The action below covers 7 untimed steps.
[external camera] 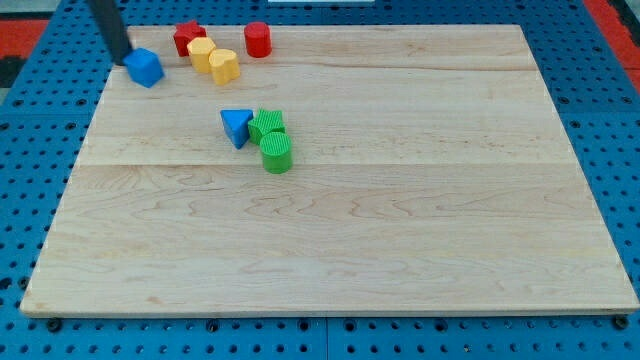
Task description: Push the blue cube towards center
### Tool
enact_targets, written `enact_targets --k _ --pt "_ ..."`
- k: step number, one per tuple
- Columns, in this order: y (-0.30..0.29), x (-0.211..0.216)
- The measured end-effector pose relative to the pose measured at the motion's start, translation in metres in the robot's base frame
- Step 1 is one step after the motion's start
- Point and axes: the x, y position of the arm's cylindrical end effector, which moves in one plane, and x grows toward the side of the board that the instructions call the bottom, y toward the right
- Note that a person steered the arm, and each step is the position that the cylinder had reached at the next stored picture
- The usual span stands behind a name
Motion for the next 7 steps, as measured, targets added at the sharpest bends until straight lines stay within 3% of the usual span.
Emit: enact_targets --k 2,5,7 --pt "0.04 0.052" --pt "0.036 0.052" --pt "0.084 0.072"
